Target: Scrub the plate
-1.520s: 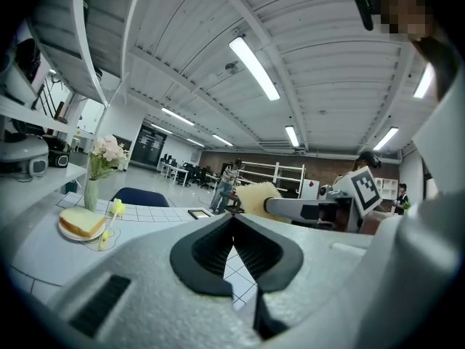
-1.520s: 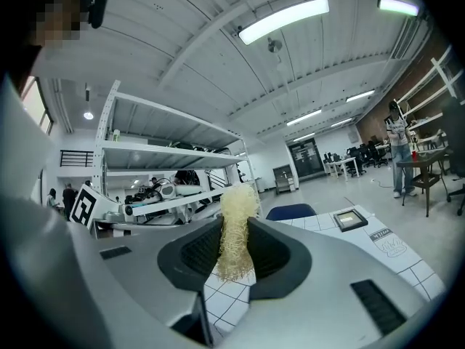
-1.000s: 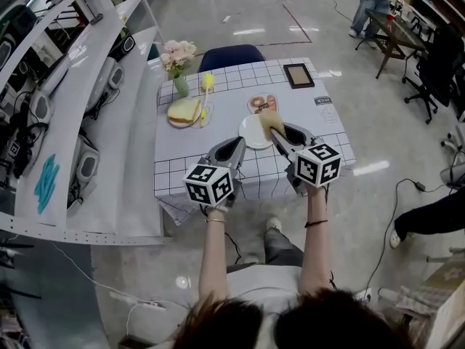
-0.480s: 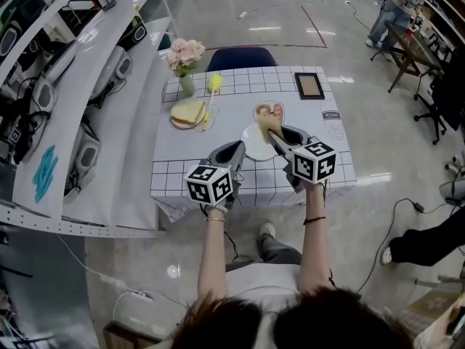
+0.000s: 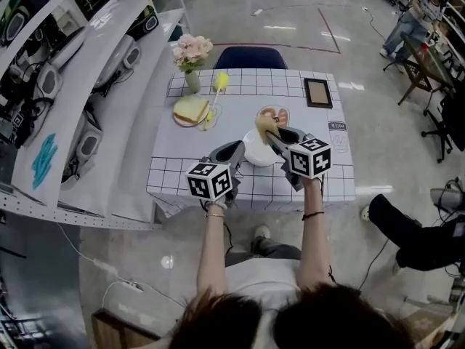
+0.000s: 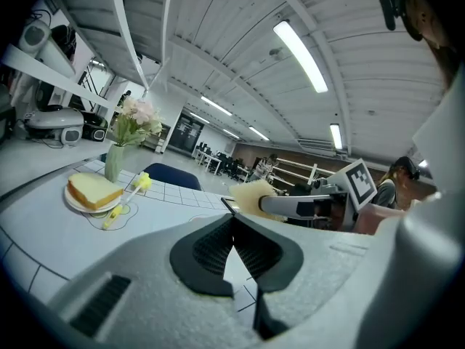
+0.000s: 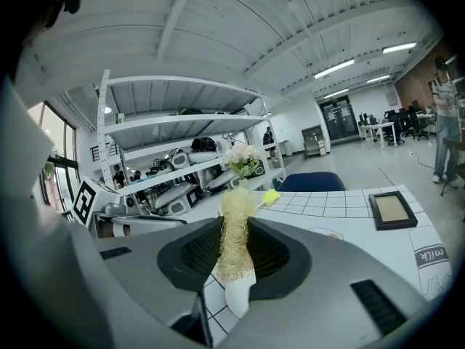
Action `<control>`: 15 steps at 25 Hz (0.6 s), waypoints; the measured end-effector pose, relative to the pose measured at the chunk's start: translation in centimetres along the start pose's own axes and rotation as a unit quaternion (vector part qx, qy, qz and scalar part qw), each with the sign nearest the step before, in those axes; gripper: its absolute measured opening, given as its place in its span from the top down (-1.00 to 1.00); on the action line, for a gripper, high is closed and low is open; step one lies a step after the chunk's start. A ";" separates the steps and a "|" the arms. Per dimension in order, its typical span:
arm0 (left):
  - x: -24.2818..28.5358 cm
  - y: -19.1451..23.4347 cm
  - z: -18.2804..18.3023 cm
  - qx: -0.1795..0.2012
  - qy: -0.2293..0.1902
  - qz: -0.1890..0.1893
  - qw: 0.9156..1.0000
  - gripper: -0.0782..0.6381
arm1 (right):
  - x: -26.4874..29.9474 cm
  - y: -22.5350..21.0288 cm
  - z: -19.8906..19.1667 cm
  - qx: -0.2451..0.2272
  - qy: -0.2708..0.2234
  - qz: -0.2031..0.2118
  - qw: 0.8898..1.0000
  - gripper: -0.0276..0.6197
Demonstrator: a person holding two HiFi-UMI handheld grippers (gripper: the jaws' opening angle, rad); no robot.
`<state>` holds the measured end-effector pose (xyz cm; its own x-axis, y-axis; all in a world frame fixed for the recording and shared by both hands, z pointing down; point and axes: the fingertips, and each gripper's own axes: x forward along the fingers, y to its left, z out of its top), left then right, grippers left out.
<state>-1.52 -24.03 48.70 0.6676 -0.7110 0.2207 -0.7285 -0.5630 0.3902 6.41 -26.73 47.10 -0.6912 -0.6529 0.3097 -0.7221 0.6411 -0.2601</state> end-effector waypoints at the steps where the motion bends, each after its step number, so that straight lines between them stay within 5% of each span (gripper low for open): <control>1: 0.1 0.2 -0.2 -0.002 0.002 0.002 1.000 0.75 | 0.2 -0.1 -0.1 0.000 0.005 0.002 1.000 0.69; 15: 0.8 2.2 -2.5 -0.029 0.043 0.002 0.999 0.75 | 3.1 -0.5 -2.2 0.008 0.056 0.015 0.998 0.69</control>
<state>-2.25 -24.80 51.96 0.6766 -0.6735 0.2976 -0.7234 -0.5325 0.4395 4.71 -28.21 50.26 -0.7062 -0.5827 0.4021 -0.7014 0.6534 -0.2848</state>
